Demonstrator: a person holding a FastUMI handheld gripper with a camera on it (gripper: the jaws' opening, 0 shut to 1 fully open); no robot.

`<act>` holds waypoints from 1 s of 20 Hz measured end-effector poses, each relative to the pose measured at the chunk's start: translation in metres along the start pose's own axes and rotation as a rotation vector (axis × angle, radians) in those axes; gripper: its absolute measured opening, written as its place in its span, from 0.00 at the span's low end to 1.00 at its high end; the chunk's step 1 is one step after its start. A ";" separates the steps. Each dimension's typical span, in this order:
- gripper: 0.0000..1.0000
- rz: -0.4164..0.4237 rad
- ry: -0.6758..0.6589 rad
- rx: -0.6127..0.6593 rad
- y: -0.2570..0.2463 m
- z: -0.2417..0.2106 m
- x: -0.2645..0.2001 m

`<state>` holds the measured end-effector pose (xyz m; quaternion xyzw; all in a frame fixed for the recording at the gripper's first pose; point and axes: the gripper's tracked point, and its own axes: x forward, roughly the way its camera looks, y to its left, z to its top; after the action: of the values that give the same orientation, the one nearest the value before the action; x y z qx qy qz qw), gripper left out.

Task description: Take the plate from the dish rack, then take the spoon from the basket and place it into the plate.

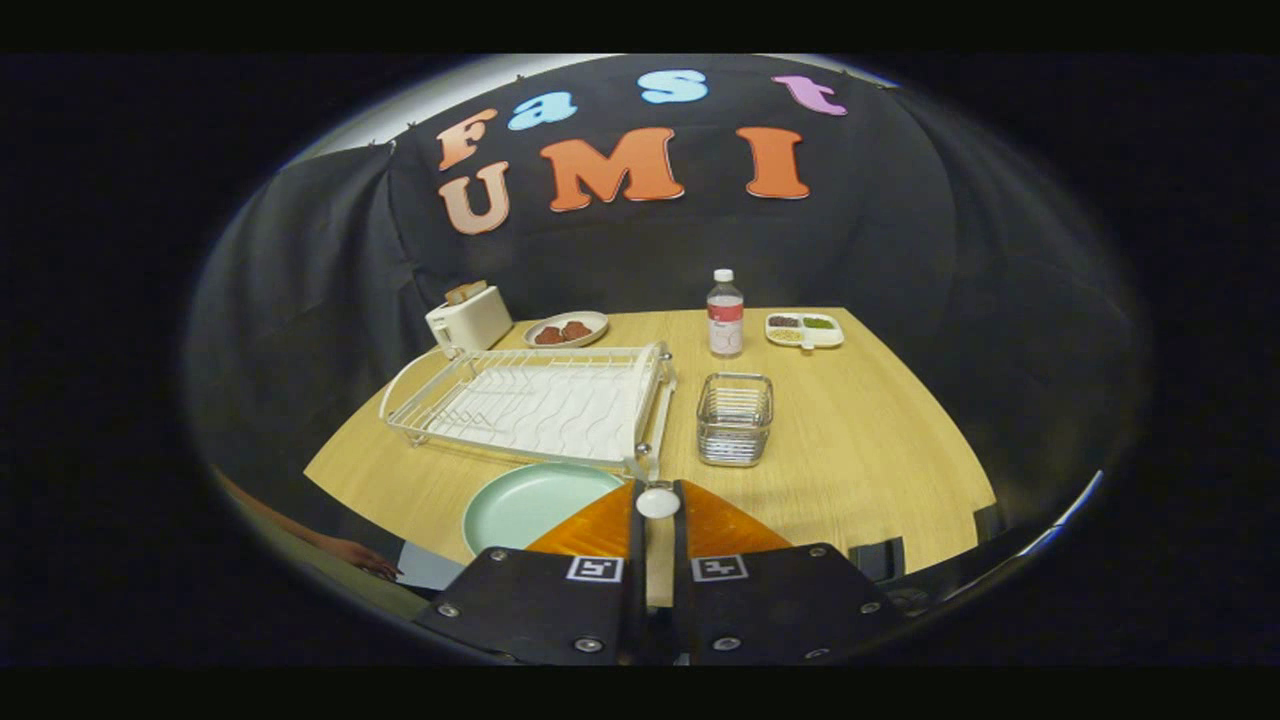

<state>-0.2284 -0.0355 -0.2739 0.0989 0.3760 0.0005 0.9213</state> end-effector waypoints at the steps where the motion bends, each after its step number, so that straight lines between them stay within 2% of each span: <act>1: 0.11 0.025 0.004 0.004 0.006 0.000 0.002; 12: 0.11 0.197 0.052 -0.104 0.076 -0.026 0.059; 17: 0.11 0.231 0.030 -0.101 0.087 -0.028 0.074; 20: 0.14 0.222 0.060 -0.085 0.080 -0.037 0.080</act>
<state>-0.1911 0.0557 -0.3409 0.1006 0.3897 0.1215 0.9073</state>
